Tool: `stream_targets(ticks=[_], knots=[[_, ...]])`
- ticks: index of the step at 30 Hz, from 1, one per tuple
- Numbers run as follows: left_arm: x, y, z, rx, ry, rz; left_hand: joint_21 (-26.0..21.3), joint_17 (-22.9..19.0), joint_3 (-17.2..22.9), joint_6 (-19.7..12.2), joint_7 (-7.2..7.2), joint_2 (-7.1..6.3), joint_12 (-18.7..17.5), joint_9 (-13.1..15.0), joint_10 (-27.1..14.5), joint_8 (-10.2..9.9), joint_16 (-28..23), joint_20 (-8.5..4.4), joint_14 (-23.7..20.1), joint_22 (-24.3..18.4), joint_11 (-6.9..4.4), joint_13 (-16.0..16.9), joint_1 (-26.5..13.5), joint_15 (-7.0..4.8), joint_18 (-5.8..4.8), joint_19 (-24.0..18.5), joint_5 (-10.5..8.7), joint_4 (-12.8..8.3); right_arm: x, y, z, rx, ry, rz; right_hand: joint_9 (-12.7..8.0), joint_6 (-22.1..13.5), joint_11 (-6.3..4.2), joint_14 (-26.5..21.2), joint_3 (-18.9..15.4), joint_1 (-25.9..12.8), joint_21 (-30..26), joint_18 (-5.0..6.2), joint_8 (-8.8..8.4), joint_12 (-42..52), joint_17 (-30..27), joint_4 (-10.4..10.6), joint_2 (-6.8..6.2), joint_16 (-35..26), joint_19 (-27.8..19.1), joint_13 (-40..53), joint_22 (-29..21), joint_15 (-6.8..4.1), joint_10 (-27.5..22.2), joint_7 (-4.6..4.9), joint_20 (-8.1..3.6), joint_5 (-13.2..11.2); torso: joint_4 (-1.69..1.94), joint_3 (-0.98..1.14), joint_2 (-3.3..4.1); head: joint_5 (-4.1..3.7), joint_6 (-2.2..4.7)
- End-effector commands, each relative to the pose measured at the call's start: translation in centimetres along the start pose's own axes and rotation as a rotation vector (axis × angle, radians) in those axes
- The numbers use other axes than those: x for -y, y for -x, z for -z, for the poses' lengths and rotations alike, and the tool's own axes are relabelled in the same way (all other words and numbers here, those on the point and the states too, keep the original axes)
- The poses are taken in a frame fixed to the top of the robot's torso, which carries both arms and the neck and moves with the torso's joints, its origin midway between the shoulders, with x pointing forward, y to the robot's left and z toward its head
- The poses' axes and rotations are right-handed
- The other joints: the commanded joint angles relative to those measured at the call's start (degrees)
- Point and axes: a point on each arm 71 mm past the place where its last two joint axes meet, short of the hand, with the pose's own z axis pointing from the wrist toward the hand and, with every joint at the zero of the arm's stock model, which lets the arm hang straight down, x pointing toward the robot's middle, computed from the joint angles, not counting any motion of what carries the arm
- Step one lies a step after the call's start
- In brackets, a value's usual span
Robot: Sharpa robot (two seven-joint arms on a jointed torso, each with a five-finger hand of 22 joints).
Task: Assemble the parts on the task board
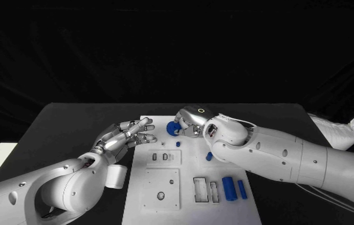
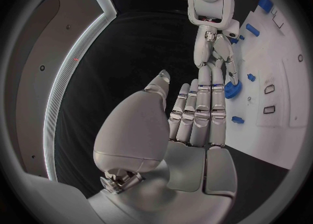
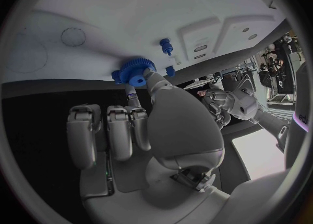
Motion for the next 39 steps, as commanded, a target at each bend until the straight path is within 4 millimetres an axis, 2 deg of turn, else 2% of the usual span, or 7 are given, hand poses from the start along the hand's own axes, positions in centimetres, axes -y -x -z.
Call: stream_targets(ticks=[1, 12, 14, 16, 20, 32, 39], knots=[[0.1, -0.3, 0.0, -0.023, -0.004, 0.011, 0.31, 0.05, -0.08, -0.01, 0.26, 0.46, -0.10, -0.03, -0.07, -0.29, -0.28, 0.08, -0.42, -0.08, 0.29, -0.04, -0.07, -0.07, 0.07, -0.28, -0.14, -0.34, 0.0, -0.3, -0.1, -0.021, 0.003, 0.026, 0.15, 2.18, -0.32, 5.64, 0.58, -0.59, 0.28, -0.46, 0.05, 0.27, 13.50, 0.03, -0.22, 0.23, 3.98, 15.05, 9.31, -0.34, 6.16, -1.27, -0.20, 0.25, -0.07, 0.02, 0.00, 0.03, -0.01], [0.1, -0.3, -0.1, -0.023, -0.003, 0.011, 0.31, 0.05, -0.08, -0.01, 0.26, 0.46, -0.10, -0.03, -0.07, -0.29, -0.28, 0.08, -0.42, -0.08, 0.29, -0.04, -0.07, -0.07, 0.07, -0.28, -0.14, -0.34, 0.0, -0.8, -0.6, -0.038, -0.002, 0.026, -0.67, -0.60, 0.88, 5.47, -0.44, -4.85, 0.33, -0.51, -3.03, 0.27, 12.73, 1.63, -2.90, -0.12, 4.02, 15.05, 9.47, 0.66, 6.16, 0.07, 0.56, -4.17, -0.03, 0.06, 0.00, 0.17, -0.19], [0.1, -0.3, -0.1, -0.023, -0.003, 0.011, 0.31, 0.05, -0.08, -0.01, 0.26, 0.46, -0.10, -0.03, -0.07, -0.29, -0.28, 0.08, -0.42, -0.08, 0.29, -0.04, -0.07, -0.07, 0.07, -0.28, -0.14, -0.34, 0.0, -0.9, -0.6, -0.039, -0.005, 0.024, -1.06, -2.32, 1.10, 5.47, -1.29, -6.64, 0.33, -0.51, -4.40, 0.27, 12.72, 2.94, -3.48, -0.13, 4.02, 15.05, 9.49, 0.88, 6.16, 0.29, 0.84, -6.87, -0.02, 0.04, 0.01, 0.15, -0.18], [0.0, -0.3, -0.1, -0.023, -0.003, 0.011, 0.31, 0.05, -0.08, -0.01, 0.26, 0.46, -0.10, -0.03, -0.07, -0.29, -0.28, 0.08, -0.42, -0.08, 0.29, -0.04, -0.07, -0.07, 0.07, -0.28, -0.14, -0.34, 0.0, -0.9, -0.7, -0.042, -0.007, 0.022, -1.33, -4.01, 1.49, 5.46, -2.48, -9.42, 0.32, -0.49, -4.95, 0.27, 12.70, 5.30, -3.66, -0.14, 4.00, 15.05, 9.45, 1.18, 6.16, 0.76, 1.07, -7.16, -0.04, 0.04, 0.01, 0.16, -0.21], [0.0, -0.3, -0.1, -0.023, -0.002, 0.010, 0.31, 0.05, -0.08, -0.01, 0.26, 0.46, -0.10, -0.03, -0.07, -0.29, -0.28, 0.08, -0.42, -0.08, 0.29, -0.04, -0.07, -0.07, 0.07, -0.28, -0.14, -0.34, 0.1, -1.1, -0.7, -0.061, -0.016, 0.017, -1.23, -5.16, 2.05, 5.49, -5.44, -13.89, 0.35, -0.50, -4.78, 0.27, 12.84, 9.44, -3.30, -0.08, 4.01, 15.05, 9.52, 1.73, 6.16, 1.31, 1.67, -2.83, -0.08, 0.04, 0.00, 0.20, -0.16], [0.1, -0.2, 0.0, -0.021, -0.002, 0.010, 0.31, 0.05, -0.08, -0.01, 0.26, 0.46, -0.10, -0.03, -0.07, -0.29, -0.28, 0.08, -0.42, -0.08, 0.29, -0.04, -0.07, -0.07, 0.07, -0.28, -0.14, -0.34, 0.8, -0.5, -0.1, 0.000, -0.022, -0.035, -0.98, -3.60, 1.97, 5.57, -8.22, -15.47, 0.55, -0.59, -4.42, 0.27, 13.22, 9.46, -0.33, 0.08, 4.18, 15.05, 10.00, 1.74, 6.16, 1.16, 1.79, 1.15, -0.14, 0.14, 0.01, 0.17, 0.07], [0.1, -0.1, 0.0, -0.019, -0.002, 0.009, 0.31, 0.05, -0.08, -0.01, 0.26, 0.46, -0.10, -0.03, -0.07, -0.29, -0.28, 0.08, -0.42, -0.08, 0.29, -0.04, -0.07, -0.07, 0.07, -0.28, -0.14, -0.34, 3.0, 1.6, 2.4, 0.167, -0.002, -0.167, -1.08, -3.35, 1.88, 5.54, -8.79, -12.26, 0.62, -0.62, -4.69, 0.27, 13.06, 8.38, -0.02, 0.01, 4.23, 15.05, 10.15, 1.64, 6.16, 1.10, 1.68, 2.01, -0.35, 0.14, -0.03, -0.10, 0.48]])
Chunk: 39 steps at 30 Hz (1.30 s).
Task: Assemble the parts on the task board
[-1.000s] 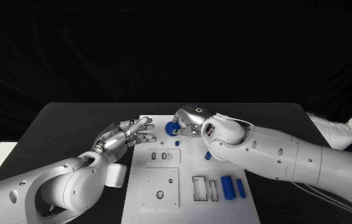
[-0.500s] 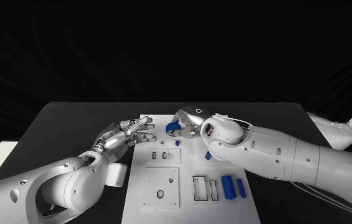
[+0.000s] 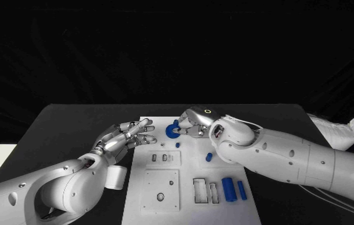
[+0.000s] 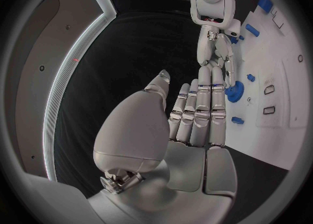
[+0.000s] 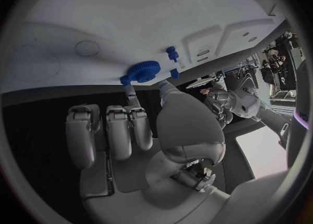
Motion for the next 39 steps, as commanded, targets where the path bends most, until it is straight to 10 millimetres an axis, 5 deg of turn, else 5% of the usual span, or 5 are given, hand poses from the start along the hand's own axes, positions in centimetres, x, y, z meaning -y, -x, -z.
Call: stream_targets(ticks=[1, 9, 18, 23, 39], knots=[[0.1, -0.2, 0.0, -0.020, -0.004, 0.009, 0.31, 0.07, -0.08, -0.01, 0.26, 0.46, -0.10, -0.03, -0.07, -0.29, -0.28, 0.08, -0.42, -0.09, 0.29, -0.04, -0.07, -0.07, 0.07, -0.28, -0.14, -0.34, 0.9, 1.5, 1.1, 0.127, 0.030, -0.130, -0.08, 0.32, 0.05, 5.43, -0.08, 1.68, 0.40, -0.65, -0.05, 0.27, 13.06, -0.70, -0.06, 0.00, 4.25, 15.08, 10.21, 0.30, 5.96, 0.03, 0.23, 0.52, -0.17, -0.01, -0.04, -0.14, 0.23], [0.1, 0.0, 0.1, -0.016, -0.005, 0.008, 0.31, 0.11, -0.06, -0.03, 0.28, 0.46, -0.14, -0.03, -0.09, -0.33, -0.36, 0.09, -0.44, -0.09, 0.31, -0.04, -0.09, -0.05, 0.07, -0.32, -0.15, -0.39, 6.7, 3.3, 5.0, 0.086, -0.012, -0.321, -0.14, 0.00, 0.17, 5.27, 0.17, 8.66, 0.27, -0.59, -0.05, 0.27, 12.40, -5.44, -1.03, -0.33, 4.10, 15.08, 9.95, 0.39, 5.96, 0.19, 0.34, 0.83, -1.15, 0.33, -0.14, 0.22, 0.76], [0.0, 0.0, -0.1, -0.016, -0.004, 0.008, 0.32, 0.13, -0.06, -0.03, 0.28, 0.46, -0.16, -0.03, -0.10, -0.35, -0.39, 0.10, -0.45, -0.09, 0.32, -0.04, -0.10, -0.04, 0.07, -0.34, -0.16, -0.41, 11.1, 3.8, 7.8, 0.029, -0.065, -0.360, -0.12, 0.18, 0.15, 5.26, -0.08, 10.97, 0.24, -0.58, -0.02, 0.27, 12.35, -7.92, -1.70, -0.36, 4.06, 15.08, 9.91, 0.39, 5.96, 0.18, 0.35, 0.79, -1.77, 0.93, -0.13, 0.46, 1.00], [-0.1, -0.1, -0.2, -0.019, -0.003, 0.010, 0.32, 0.13, -0.06, -0.03, 0.28, 0.46, -0.16, -0.03, -0.10, -0.35, -0.39, 0.10, -0.45, -0.09, 0.32, -0.04, -0.10, -0.04, 0.07, -0.34, -0.16, -0.41, 12.2, 3.4, 8.6, 0.003, -0.085, -0.360, -0.11, 0.28, 0.14, 5.26, -0.14, 12.11, 0.23, -0.58, -0.02, 0.27, 12.34, -9.21, -1.85, -0.38, 4.04, 15.08, 9.88, 0.38, 5.96, 0.17, 0.33, 0.12, -1.59, 0.86, -0.07, -0.73, 1.01], [-0.2, 0.0, -0.4, -0.017, -0.002, 0.010, 0.32, 0.13, -0.06, -0.03, 0.28, 0.46, -0.16, -0.03, -0.10, -0.35, -0.39, 0.10, -0.45, -0.09, 0.32, -0.04, -0.10, -0.04, 0.07, -0.34, -0.16, -0.41, 14.5, 1.6, 9.0, -0.068, -0.139, -0.340, -0.23, -0.61, 0.30, 5.31, -1.06, 13.29, 0.25, -0.59, -0.17, 0.27, 12.56, -11.39, -3.04, -0.28, 4.06, 15.08, 9.96, 0.49, 5.96, 0.36, 0.42, -2.30, -1.47, 0.64, -0.15, -0.72, 0.32]])
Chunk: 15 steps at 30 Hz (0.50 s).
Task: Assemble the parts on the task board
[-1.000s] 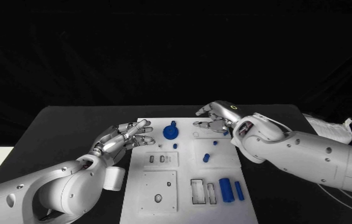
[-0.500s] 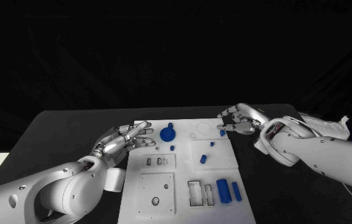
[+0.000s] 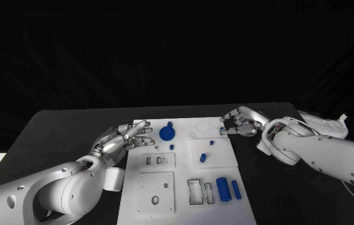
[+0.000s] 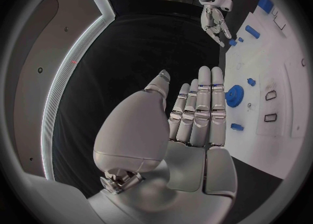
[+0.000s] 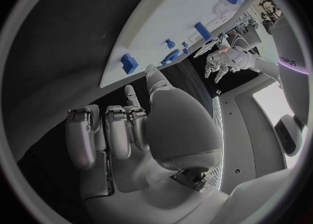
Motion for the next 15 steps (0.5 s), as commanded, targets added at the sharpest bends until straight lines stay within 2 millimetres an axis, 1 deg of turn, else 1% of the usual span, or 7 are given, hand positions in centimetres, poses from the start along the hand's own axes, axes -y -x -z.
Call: stream_targets(ticks=[1, 3, 6, 15], knots=[[0.01, -0.24, -0.04, -0.022, -0.004, 0.011, 0.32, 0.06, -0.06, -0.04, 0.28, 0.46, -0.17, -0.03, -0.09, -0.35, -0.39, 0.10, -0.45, -0.09, 0.32, -0.03, -0.10, -0.05, 0.07, -0.34, -0.16, -0.41, 0.20, -0.64, -0.08, -0.049, 0.007, -0.002, -0.10, -0.35, 0.30, 5.52, -0.01, 0.54, 0.03, -0.59, -0.17, 0.27, 12.53, -0.39, -0.19, -0.28, 4.06, 15.09, 9.94, 0.29, 5.96, 0.10, 0.43, -0.31, -0.04, -0.08, -0.03, 0.08, -0.14], [0.01, -0.24, -0.04, -0.022, -0.004, 0.011, 0.33, 0.11, -0.03, -0.06, 0.30, 0.47, -0.22, -0.03, -0.14, -0.39, -0.47, 0.12, -0.47, -0.10, 0.34, -0.04, -0.08, -0.03, 0.07, -0.38, -0.16, -0.48, 0.36, -0.82, -0.11, -0.055, 0.003, -0.002, -0.09, -0.40, 0.31, 5.52, 0.00, 0.66, 0.04, -0.60, -0.16, 0.27, 12.54, -0.51, -0.14, -0.28, 4.07, 15.09, 9.96, 0.30, 5.96, 0.11, 0.44, -0.37, 0.02, -0.10, -0.03, 0.12, -0.32], [-0.01, -0.22, -0.06, -0.022, -0.004, 0.011, 0.33, 0.11, -0.03, -0.06, 0.30, 0.47, -0.22, -0.03, -0.14, -0.39, -0.47, 0.12, -0.47, -0.10, 0.34, -0.04, -0.08, -0.03, 0.07, -0.38, -0.16, -0.48, 0.55, -1.03, -0.17, -0.061, -0.002, 0.000, -0.08, -0.41, 0.32, 5.53, 0.07, 0.86, 0.05, -0.60, -0.13, 0.27, 12.56, -0.71, 0.03, -0.27, 4.08, 15.09, 9.98, 0.31, 5.96, 0.11, 0.45, -0.43, 0.05, -0.12, -0.10, 0.15, -0.42], [-0.02, -0.20, -0.08, -0.021, -0.003, 0.010, 0.33, 0.11, -0.03, -0.06, 0.30, 0.47, -0.22, -0.03, -0.14, -0.39, -0.47, 0.12, -0.47, -0.10, 0.34, -0.04, -0.08, -0.03, 0.07, -0.38, -0.16, -0.48, 0.84, -1.24, -0.27, -0.069, -0.008, 0.004, 0.10, 0.33, 0.25, 5.57, 0.54, 1.46, 0.14, -0.64, 0.22, 0.27, 12.76, -1.39, 1.08, -0.18, 4.16, 15.09, 10.19, 0.29, 5.96, 0.02, 0.46, -0.56, -0.05, -0.16, -0.11, 0.26, -0.57]])
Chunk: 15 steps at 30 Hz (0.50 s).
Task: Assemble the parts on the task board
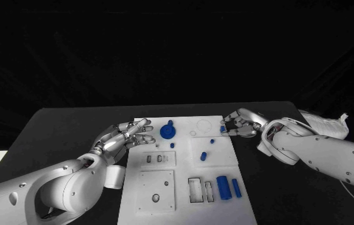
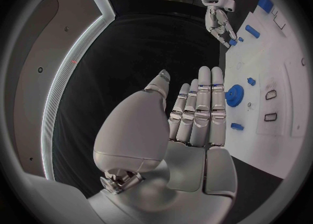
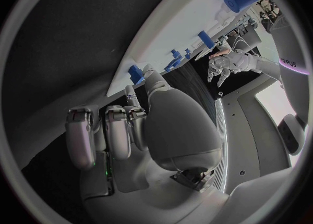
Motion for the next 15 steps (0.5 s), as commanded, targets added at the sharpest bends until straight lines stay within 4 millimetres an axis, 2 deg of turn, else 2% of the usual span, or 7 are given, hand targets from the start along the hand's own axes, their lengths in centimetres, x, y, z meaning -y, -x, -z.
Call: stream_targets(ticks=[1, 7, 10, 15], knots=[[0.02, -0.26, -0.03, -0.022, -0.004, 0.010, 0.33, 0.06, 0.13, -0.06, 0.30, 0.47, -0.22, -0.03, -0.14, -0.39, -0.19, 0.12, -0.47, -0.05, 0.34, -0.04, -0.08, -0.03, 0.07, -0.38, -0.16, -0.32, -0.08, -0.31, -0.06, -0.029, 0.013, 0.007, 0.14, 0.61, 0.21, 5.58, 0.16, 0.43, 0.15, -0.65, 0.32, 0.27, 12.82, -0.59, 0.64, -0.16, 4.17, 15.08, 10.24, 0.26, 5.96, -0.03, 0.45, -0.50, -0.05, -0.03, 0.00, 0.01, -0.05], [0.01, -0.29, -0.04, -0.023, -0.004, 0.011, 0.33, 0.06, 0.13, -0.06, 0.30, 0.47, -0.22, -0.03, -0.14, -0.39, -0.19, 0.12, -0.47, -0.05, 0.34, -0.04, -0.08, -0.03, 0.07, -0.38, -0.16, -0.32, -0.09, -0.50, -0.22, -0.039, 0.014, 0.011, 0.37, 2.94, -0.24, 5.63, 2.27, 1.81, 0.25, -0.70, 0.86, 0.27, 13.03, -1.85, 2.91, -0.06, 4.26, 15.08, 10.47, -0.09, 5.96, -0.51, 0.17, -2.90, 0.02, -0.01, -0.01, -0.08, -0.17], [0.01, -0.28, -0.04, -0.022, -0.004, 0.011, 0.33, 0.06, 0.13, -0.06, 0.30, 0.47, -0.22, -0.03, -0.14, -0.39, -0.19, 0.12, -0.47, -0.05, 0.34, -0.04, -0.08, -0.03, 0.07, -0.38, -0.16, -0.32, -0.15, -0.64, -0.33, -0.044, 0.016, 0.011, 0.43, 3.77, -0.45, 5.66, 3.07, 2.18, 0.31, -0.72, 1.00, 0.27, 13.17, -2.32, 3.51, 0.00, 4.31, 15.08, 10.61, -0.27, 5.96, -0.77, 0.03, -3.31, 0.01, 0.00, -0.02, -0.03, -0.16], [0.00, -0.29, -0.05, -0.023, -0.003, 0.011, 0.33, 0.06, 0.13, -0.06, 0.30, 0.47, -0.22, -0.03, -0.14, -0.39, -0.19, 0.12, -0.47, -0.05, 0.34, -0.04, -0.08, -0.03, 0.07, -0.38, -0.16, -0.32, -0.27, -0.82, -0.49, -0.048, 0.018, 0.010, 0.43, 4.23, -0.58, 5.70, 3.58, 2.28, 0.35, -0.75, 0.99, 0.27, 13.32, -2.60, 3.81, 0.07, 4.35, 15.08, 10.71, -0.38, 5.96, -0.90, -0.08, -3.41, 0.03, 0.00, -0.02, -0.10, -0.22]])
